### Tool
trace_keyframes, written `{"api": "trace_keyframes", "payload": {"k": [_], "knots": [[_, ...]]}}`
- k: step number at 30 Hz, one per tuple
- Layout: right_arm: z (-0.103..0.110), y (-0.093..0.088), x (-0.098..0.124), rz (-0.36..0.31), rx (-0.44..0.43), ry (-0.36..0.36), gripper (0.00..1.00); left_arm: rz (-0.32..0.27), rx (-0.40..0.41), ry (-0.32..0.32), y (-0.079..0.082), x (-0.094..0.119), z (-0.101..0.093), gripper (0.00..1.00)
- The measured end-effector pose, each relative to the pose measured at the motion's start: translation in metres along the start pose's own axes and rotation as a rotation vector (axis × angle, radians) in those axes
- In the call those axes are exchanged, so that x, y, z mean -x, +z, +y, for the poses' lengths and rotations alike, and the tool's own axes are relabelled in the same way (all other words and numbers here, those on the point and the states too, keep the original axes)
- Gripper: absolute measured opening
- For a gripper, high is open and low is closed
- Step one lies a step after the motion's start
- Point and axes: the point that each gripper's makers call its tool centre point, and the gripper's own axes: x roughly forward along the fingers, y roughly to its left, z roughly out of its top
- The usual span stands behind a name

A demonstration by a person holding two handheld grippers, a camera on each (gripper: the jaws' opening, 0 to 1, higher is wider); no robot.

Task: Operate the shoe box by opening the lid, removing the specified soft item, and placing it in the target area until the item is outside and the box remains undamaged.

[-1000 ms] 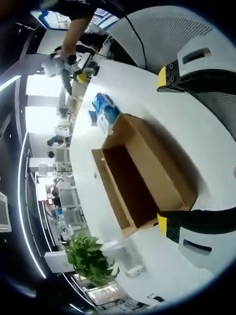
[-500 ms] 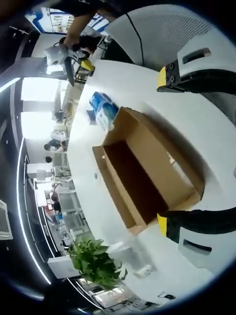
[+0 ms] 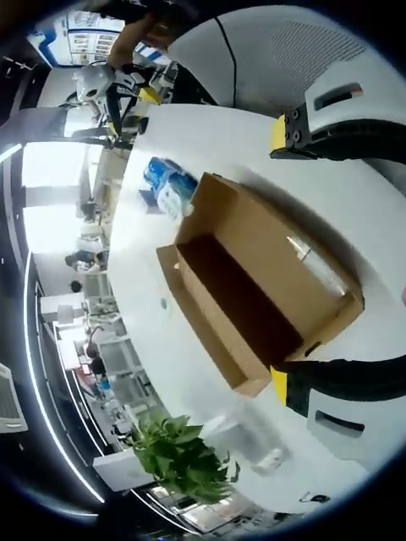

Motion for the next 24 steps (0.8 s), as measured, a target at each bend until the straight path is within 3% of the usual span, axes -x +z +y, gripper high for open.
{"api": "trace_keyframes", "payload": {"k": [16,24], "knots": [[0.033,-0.012,-0.001,-0.018,-0.047,0.03,0.99,0.107,-0.071,-0.074,-0.003,-0.021,0.017,0.94],[0.03,-0.013,0.0,-0.027,-0.044,0.009,0.99,0.153,-0.109,-0.1,-0.005,-0.034,0.026,0.89]]}}
